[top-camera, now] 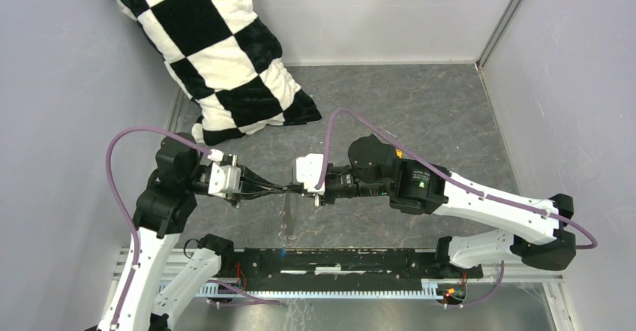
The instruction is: Put the keys on the keyring
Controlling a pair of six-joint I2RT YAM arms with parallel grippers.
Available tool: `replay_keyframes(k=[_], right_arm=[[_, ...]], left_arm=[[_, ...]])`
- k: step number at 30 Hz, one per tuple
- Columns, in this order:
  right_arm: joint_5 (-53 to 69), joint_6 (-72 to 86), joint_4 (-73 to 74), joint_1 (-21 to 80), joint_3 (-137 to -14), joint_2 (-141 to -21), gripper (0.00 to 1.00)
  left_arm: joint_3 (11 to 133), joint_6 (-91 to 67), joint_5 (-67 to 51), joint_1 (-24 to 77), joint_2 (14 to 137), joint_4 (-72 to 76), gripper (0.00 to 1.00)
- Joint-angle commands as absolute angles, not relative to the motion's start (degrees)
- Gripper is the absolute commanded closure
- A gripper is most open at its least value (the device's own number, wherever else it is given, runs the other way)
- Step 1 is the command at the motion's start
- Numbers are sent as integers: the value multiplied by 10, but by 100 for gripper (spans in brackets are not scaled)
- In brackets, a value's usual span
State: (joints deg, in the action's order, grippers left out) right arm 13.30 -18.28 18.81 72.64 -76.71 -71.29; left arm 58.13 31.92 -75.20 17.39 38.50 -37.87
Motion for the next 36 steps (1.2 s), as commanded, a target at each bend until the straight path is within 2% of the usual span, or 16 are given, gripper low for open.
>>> replay_keyframes(k=[1, 3, 6, 21, 30, 36], right_arm=[[126, -174, 154, 725, -777, -703, 85], [124, -172, 152, 724, -774, -701, 68], [118, -171, 154, 724, -774, -700, 62], [149, -163, 170, 724, -794, -705, 66], [148, -165, 186, 725, -809, -707, 63], [146, -165, 201, 724, -831, -722, 64]], left_arm=[[599, 298, -772, 175, 375, -373, 98], [598, 299, -771, 175, 374, -373, 98], [597, 301, -769, 175, 373, -373, 98], [586, 322, -746, 175, 363, -374, 98], [577, 339, -726, 175, 354, -374, 98], [575, 339, -726, 175, 352, -374, 98]])
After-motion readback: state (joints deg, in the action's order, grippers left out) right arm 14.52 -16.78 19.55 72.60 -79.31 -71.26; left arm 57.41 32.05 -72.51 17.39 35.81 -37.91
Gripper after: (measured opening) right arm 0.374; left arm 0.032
